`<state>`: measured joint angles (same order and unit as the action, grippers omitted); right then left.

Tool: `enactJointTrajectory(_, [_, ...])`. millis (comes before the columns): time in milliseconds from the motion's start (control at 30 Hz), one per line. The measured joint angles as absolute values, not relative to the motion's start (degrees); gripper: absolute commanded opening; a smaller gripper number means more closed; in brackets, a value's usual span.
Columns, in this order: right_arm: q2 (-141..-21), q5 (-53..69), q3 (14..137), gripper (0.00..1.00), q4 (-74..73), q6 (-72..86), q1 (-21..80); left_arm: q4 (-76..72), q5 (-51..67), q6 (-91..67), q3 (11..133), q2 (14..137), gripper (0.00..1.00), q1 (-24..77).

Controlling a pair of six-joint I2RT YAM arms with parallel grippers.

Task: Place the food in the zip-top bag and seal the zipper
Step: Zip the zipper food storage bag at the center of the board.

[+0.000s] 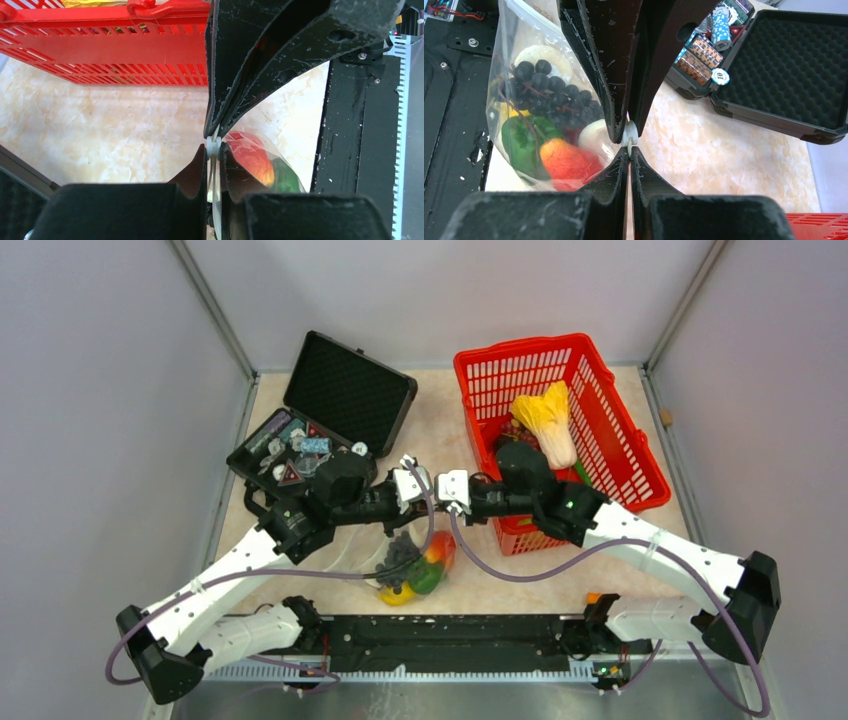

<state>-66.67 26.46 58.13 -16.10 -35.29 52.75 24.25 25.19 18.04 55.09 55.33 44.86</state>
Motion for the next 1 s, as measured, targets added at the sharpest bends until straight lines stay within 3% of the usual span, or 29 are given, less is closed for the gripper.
enactJointTrajectory(400, [-66.76,26.20,58.13,0.00,-14.50,-34.68,52.75,28.86,19.75,18.15,55.07,53.10,0.00,44.88])
enactJointTrajectory(433, [-66.76,26.13,58.08,0.04,-14.31,-34.65,52.75,29.08,19.53,18.15,55.05,53.10,0.00,44.86])
enactJointTrajectory(533, [-66.67,25.74,57.01,0.28,-12.14,-34.33,52.75,29.06,19.81,18.09,55.05,53.10,0.00,44.82])
enactJointTrajectory(600, [-66.67,25.74,56.45,0.35,-11.86,-34.02,52.75,28.71,20.25,17.96,55.05,53.10,0.00,44.80])
enactJointTrajectory(833, [-66.81,26.06,56.25,0.37,-11.51,-34.15,52.77,27.44,22.09,17.89,55.07,53.36,0.00,44.77])
enactJointTrajectory(1000, [-67.22,26.68,56.29,0.30,-11.25,-34.52,52.80,27.03,22.92,17.85,55.07,54.33,0.00,44.77])
